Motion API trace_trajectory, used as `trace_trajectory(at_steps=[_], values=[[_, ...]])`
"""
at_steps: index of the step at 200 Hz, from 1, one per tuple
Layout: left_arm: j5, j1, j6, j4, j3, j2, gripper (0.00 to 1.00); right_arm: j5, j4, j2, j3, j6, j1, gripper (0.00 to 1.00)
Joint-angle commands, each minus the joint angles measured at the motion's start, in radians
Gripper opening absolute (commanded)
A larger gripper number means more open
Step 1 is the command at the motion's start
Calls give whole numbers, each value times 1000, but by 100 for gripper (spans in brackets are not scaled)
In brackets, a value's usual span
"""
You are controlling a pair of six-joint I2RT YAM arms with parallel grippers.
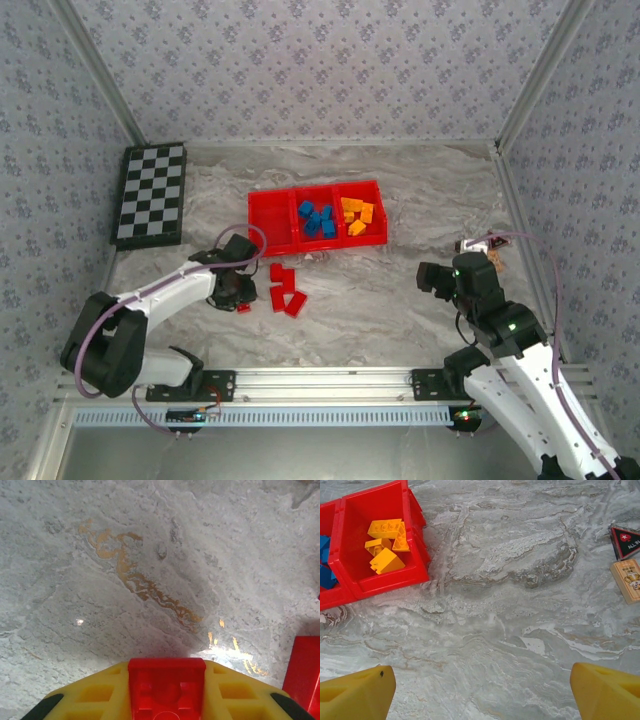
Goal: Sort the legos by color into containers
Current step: Pick up the lego from the middle-left of the table, then place the lego in the container.
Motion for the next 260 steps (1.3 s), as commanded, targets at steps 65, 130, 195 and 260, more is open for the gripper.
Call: trace_trajectory(at_steps=[65,130,195,260], values=[[-97,5,25,-137,159,-218,23,75,-32,-14,-11,29,53,93],[-111,7,179,-122,516,101,23,89,-39,-11,-9,28,108,94],[-125,15,290,-112,813,404,23,115,-42,-9,-10,19,175,94],[-92,43,292,-70,915,575,33,98,-39,33,-3,-3,210,96]])
